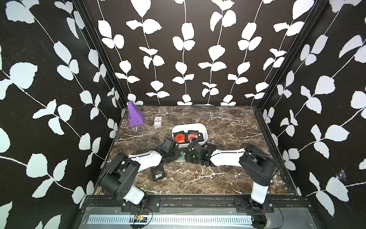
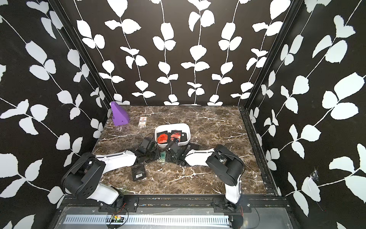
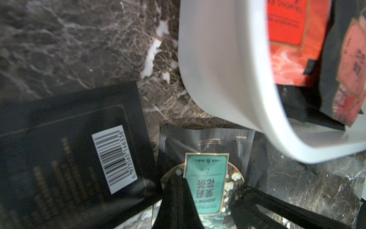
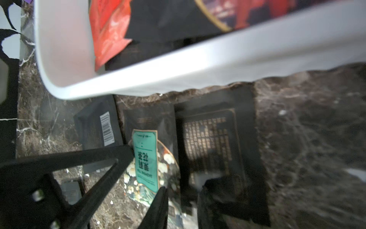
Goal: Put the tea bags into the storage box
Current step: Pick up the tea bag from the center of the board.
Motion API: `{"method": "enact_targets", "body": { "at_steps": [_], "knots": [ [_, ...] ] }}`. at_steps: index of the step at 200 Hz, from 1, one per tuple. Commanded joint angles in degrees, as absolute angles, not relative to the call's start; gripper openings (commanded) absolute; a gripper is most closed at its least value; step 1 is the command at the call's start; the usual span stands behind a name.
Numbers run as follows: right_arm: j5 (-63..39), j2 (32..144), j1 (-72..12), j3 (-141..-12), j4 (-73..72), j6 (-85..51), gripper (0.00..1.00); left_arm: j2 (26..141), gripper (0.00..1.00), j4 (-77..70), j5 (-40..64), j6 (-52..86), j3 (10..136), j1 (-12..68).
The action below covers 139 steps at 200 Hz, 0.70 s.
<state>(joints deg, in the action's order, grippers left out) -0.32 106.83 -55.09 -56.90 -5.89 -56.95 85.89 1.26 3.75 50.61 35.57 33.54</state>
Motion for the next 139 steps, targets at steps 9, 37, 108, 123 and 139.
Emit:
{"method": "enact_targets", "body": {
  "at_steps": [9, 37, 108, 123, 139],
  "knots": [
    [-1.0, 108.3, -55.1, -59.0, -7.8, -57.7, 0.28, 85.3, 0.0, 3.9, 4.0, 50.8, 33.8, 33.2],
    [-1.9, 109.3, -55.1, -59.4, -8.3, -58.0, 0.27, 85.3, 0.0, 4.0, 4.1, 50.7, 33.8, 33.2],
    [-3.0, 108.5, -55.1, -59.6, -7.6, -57.8, 0.01, 83.2, 0.0, 5.8, 4.5, 50.6, 34.4, 33.2],
    [-3.2, 107.3, -55.2, -59.3, -6.8, -57.4, 0.0, 81.8, 0.0, 7.2, 4.7, 50.2, 35.2, 33.2],
    [-3.1, 105.3, -55.3, -58.7, -5.8, -57.2, 0.0, 79.5, 0.0, 9.7, 4.2, 49.3, 36.5, 33.2]
  ]
}}
